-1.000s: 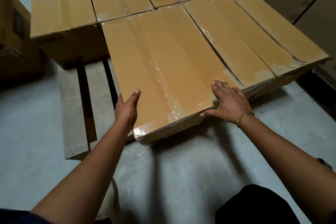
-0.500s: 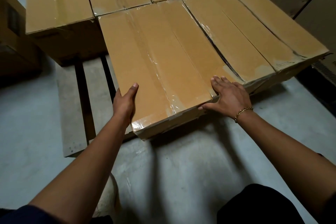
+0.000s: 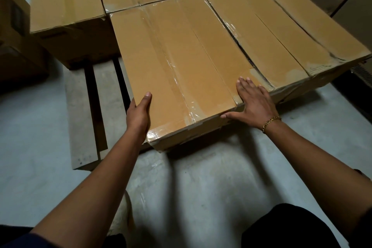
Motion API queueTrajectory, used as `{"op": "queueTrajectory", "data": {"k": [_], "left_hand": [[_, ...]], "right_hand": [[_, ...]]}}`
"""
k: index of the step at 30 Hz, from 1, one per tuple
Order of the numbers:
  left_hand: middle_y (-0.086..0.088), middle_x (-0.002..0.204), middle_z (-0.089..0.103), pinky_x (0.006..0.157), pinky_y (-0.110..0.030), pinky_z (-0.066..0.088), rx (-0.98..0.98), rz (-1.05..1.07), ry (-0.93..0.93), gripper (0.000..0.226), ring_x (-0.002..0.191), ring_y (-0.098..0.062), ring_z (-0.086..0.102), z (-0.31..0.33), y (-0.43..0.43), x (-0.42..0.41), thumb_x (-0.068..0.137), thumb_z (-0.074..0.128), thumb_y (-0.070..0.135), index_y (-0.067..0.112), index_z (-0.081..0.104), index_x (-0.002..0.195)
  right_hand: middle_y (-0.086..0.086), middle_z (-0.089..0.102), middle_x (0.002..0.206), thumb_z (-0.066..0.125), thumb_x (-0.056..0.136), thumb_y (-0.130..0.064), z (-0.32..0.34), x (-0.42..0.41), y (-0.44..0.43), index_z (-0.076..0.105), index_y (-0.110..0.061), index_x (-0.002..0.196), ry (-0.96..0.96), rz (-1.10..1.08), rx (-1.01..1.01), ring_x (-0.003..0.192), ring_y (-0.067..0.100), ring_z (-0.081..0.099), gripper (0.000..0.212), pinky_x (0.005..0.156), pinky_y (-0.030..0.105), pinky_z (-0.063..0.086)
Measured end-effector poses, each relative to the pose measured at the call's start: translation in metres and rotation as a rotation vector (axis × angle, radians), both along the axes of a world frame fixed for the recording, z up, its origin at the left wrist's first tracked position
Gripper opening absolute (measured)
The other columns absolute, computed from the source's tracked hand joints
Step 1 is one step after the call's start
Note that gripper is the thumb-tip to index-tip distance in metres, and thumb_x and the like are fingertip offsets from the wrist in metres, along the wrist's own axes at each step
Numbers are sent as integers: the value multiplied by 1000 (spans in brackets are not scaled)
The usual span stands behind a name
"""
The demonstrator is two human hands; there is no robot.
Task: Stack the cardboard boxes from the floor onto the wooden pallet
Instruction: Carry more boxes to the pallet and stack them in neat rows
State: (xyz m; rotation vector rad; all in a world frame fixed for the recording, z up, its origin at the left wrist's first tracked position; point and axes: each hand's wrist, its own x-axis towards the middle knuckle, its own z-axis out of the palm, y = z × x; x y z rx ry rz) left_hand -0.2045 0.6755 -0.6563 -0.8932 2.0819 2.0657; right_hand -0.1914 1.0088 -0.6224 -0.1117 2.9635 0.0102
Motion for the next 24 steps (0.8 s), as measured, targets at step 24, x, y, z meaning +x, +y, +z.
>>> {"op": "queueTrajectory", "data": {"k": [24], "left_hand": [[-6, 164, 38, 119, -48, 35, -124, -70, -89, 86, 148, -32, 39, 8, -10, -1, 95, 62, 61, 24, 26, 163]], "right_hand": [[0, 4, 173, 16, 55, -109, 11, -1, 0, 9, -15, 164, -64, -5, 11, 159, 16, 3, 144, 127, 44, 9]]}}
